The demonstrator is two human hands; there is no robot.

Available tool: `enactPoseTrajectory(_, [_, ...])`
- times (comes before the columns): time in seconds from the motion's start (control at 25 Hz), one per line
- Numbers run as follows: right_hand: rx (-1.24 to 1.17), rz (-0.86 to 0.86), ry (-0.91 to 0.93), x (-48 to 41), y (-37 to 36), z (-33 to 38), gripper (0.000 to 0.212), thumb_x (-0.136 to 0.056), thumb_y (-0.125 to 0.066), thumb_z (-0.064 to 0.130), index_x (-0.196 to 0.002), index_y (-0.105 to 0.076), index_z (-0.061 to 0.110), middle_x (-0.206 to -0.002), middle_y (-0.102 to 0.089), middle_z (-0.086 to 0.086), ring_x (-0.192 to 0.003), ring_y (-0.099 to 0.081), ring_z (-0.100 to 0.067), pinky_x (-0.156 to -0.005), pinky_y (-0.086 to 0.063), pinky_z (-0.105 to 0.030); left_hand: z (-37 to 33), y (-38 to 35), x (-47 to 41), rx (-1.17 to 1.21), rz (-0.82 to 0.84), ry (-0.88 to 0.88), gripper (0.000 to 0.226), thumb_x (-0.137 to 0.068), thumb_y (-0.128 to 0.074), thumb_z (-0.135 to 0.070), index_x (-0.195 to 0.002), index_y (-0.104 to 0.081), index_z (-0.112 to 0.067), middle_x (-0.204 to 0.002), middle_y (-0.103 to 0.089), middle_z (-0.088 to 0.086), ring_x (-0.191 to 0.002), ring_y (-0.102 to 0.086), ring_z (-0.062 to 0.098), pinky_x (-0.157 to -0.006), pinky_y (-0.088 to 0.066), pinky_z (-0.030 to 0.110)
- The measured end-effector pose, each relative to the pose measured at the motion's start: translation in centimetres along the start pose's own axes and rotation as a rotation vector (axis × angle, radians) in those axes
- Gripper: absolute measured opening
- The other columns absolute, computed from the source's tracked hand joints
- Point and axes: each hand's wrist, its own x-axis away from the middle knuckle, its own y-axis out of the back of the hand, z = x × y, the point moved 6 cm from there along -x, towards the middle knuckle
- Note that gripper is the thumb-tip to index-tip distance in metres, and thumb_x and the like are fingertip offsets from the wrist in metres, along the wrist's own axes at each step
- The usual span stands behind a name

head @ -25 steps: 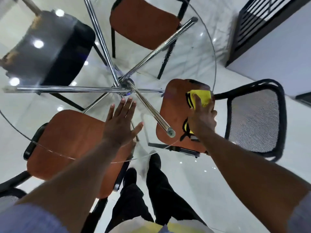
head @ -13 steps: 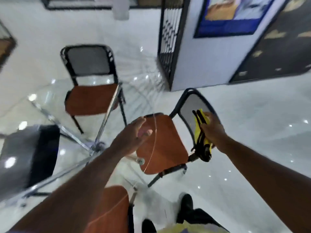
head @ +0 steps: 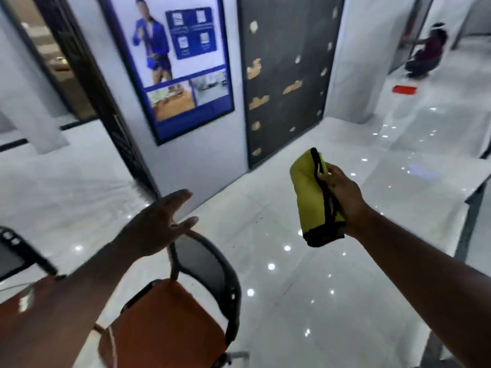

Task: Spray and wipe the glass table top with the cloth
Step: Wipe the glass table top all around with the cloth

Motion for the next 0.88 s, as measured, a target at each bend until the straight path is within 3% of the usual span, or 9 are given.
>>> enactPoseTrajectory(0.08, [-0.155,0.067,-0.057,-2.7,2.3,2.0,0.037,-0.106,-0.058,0.037,-0.114,-0.082,0.011,-0.1,-0.082,-0.013,-0.083,-0.08,-0.027,-0.071,-0.066,-0.034,-1.6,-0.6,-4.8,0.003,-0.003,-0.012,0.099,-0.083,-0.035,-0.09,-0.159,-0.037,-0.027,-0.165,-0.037,-0.01,-0.151,-0.034,0.009,-0.123,-0.024,0.027])
enactPoseTrajectory(0.12, [-0.161,0.113,-0.064,-3.9,2.8,2.8,0.041,-0.103,-0.06,0.043,-0.114,-0.082,0.01,-0.101,-0.081,-0.015,-0.083,-0.08,-0.028,-0.071,-0.067,-0.036,-2.0,-1.2,-6.9,0.01,-0.01,-0.014,0.096,-0.085,-0.037,-0.087,-0.16,-0.037,-0.027,-0.165,-0.036,-0.01,-0.151,-0.033,0.008,-0.123,-0.023,0.027])
enactPoseTrajectory(0.2, [0.008,0.107,-0.003,-7.0,3.8,3.5,0.045,-0.097,-0.075,0.033,-0.138,-0.065,0.016,-0.118,-0.078,-0.014,-0.097,-0.079,-0.031,-0.076,-0.066,-0.041,-2.9,-2.3,-9.8,-0.001,0.002,-0.023,0.093,-0.085,-0.037,-0.083,-0.16,-0.036,-0.027,-0.166,-0.035,-0.01,-0.152,-0.032,0.008,-0.12,-0.02,0.023])
enactPoseTrajectory(0.24, [0.121,0.076,0.015,-8.9,4.3,3.5,0.06,-0.091,-0.083,0.024,-0.145,-0.056,0.022,-0.127,-0.075,-0.011,-0.105,-0.077,-0.033,-0.082,-0.066,-0.045,-3.0,-3.2,-11.3,-0.016,0.029,-0.024,0.093,-0.084,-0.036,-0.083,-0.16,-0.036,-0.028,-0.166,-0.034,-0.011,-0.152,-0.032,0.008,-0.12,-0.02,0.023])
enactPoseTrajectory(0.32, [0.254,0.044,0.007,-12.7,4.4,3.1,0.085,-0.079,-0.093,0.016,-0.151,-0.048,0.029,-0.135,-0.068,-0.006,-0.115,-0.072,-0.034,-0.094,-0.064,-0.053,-2.1,-4.8,-14.4,-0.018,0.054,-0.01,0.095,-0.083,-0.034,-0.086,-0.16,-0.035,-0.031,-0.166,-0.033,-0.013,-0.152,-0.031,0.006,-0.12,-0.022,0.024])
enactPoseTrajectory(0.4, [0.311,0.087,-0.001,-16.9,3.4,2.5,0.096,-0.072,-0.096,0.022,-0.153,-0.045,0.034,-0.14,-0.064,-0.004,-0.119,-0.069,-0.034,-0.1,-0.061,-0.057,0.2,-6.0,-17.8,0.018,0.046,0.051,0.093,-0.084,-0.035,-0.087,-0.16,-0.035,-0.034,-0.165,-0.033,-0.015,-0.151,-0.032,0.006,-0.123,-0.025,0.029])
enactPoseTrajectory(0.56, [0.377,0.26,-0.022,-26.2,-0.8,1.7,0.081,-0.093,-0.081,0.013,-0.154,-0.039,0.045,-0.144,-0.057,-0.003,-0.121,-0.065,-0.033,-0.095,-0.062,-0.053,5.9,-8.8,-24.2,0.093,0.003,0.138,0.087,-0.087,-0.039,-0.085,-0.159,-0.034,-0.036,-0.165,-0.033,-0.016,-0.15,-0.034,0.008,-0.124,-0.031,0.038])
enactPoseTrajectory(0.72, [0.395,0.387,-0.19,-35.2,-7.1,1.8,0.073,-0.097,-0.076,0.014,-0.152,-0.039,0.046,-0.139,-0.062,-0.009,-0.115,-0.071,-0.04,-0.089,-0.064,-0.051,11.8,-9.8,-29.8,0.167,-0.011,0.269,0.075,-0.094,-0.049,-0.069,-0.159,-0.036,-0.034,-0.166,-0.034,-0.013,-0.152,-0.032,0.009,-0.122,-0.023,0.027])
enactPoseTrajectory(0.88, [0.439,0.457,-0.137,-42.3,-12.3,3.2,0.069,-0.1,-0.073,0.014,-0.154,-0.039,0.04,-0.127,-0.063,0.001,-0.101,-0.07,-0.024,-0.058,-0.061,-0.024,15.8,-8.6,-34.9,0.194,-0.073,0.354,0.071,-0.095,-0.054,-0.063,-0.157,-0.041,-0.029,-0.163,-0.04,-0.009,-0.149,-0.039,0.011,-0.123,-0.028,0.031])
